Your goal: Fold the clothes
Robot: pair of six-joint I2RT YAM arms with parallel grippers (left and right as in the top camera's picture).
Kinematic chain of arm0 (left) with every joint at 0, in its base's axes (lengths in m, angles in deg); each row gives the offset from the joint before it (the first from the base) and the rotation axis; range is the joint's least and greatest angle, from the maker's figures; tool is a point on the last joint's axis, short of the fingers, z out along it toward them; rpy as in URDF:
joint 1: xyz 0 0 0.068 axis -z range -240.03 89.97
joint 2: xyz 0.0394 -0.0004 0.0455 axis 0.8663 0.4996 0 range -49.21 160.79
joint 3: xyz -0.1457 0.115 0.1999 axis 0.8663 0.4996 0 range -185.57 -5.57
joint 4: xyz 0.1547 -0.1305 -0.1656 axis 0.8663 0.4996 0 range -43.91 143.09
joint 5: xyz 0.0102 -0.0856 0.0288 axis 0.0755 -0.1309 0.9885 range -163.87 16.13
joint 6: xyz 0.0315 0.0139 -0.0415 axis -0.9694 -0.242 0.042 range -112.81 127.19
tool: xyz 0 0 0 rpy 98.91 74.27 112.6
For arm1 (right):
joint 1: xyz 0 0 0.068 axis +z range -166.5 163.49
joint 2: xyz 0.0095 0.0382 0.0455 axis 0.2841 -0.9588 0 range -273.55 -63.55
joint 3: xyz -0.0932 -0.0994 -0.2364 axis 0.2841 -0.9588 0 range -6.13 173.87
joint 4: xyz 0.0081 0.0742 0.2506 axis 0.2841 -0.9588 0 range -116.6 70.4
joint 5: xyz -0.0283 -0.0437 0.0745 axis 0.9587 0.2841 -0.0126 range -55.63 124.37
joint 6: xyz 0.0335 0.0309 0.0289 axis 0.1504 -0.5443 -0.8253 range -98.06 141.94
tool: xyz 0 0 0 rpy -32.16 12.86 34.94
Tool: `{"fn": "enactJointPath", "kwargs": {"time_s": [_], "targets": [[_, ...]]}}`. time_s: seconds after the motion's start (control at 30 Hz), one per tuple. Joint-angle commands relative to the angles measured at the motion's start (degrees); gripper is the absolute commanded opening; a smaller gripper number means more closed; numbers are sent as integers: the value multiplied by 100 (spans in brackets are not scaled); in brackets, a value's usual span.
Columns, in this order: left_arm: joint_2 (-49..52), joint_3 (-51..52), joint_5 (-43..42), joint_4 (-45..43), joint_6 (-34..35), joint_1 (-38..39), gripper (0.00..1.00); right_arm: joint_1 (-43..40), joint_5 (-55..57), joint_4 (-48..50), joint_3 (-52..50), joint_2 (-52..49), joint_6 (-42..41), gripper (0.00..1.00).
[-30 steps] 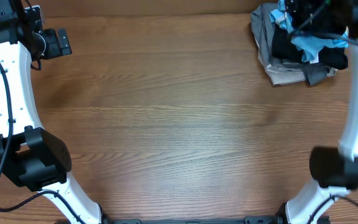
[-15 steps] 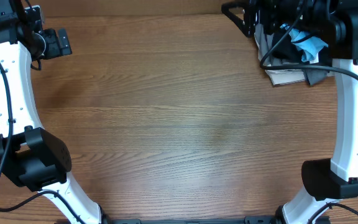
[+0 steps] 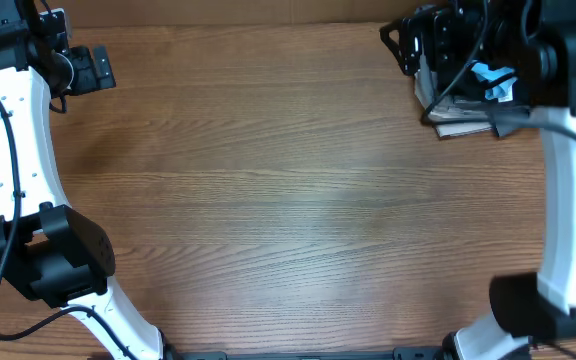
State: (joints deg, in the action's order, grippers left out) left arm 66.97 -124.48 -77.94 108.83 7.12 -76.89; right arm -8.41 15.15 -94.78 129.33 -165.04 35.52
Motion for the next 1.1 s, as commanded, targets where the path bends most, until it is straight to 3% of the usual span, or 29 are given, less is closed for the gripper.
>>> {"fn": "enactJointPath", "kwargs": {"time_s": [0.0,0.33,0.77,1.07], "targets": [[72,-109,-39,-2,52,48,100,46,273,730,-916,1034,31,100],[72,-109,-39,-2,50,48,100,-90,332,3711,-5882,3989,28,100],[72,-109,-39,-2,50,48,100,-597,299,6671,-11527,7958,-15,100],[72,-109,-39,0,52,48,100,-592,260,7827,-13418,9252,-17,100]]}}
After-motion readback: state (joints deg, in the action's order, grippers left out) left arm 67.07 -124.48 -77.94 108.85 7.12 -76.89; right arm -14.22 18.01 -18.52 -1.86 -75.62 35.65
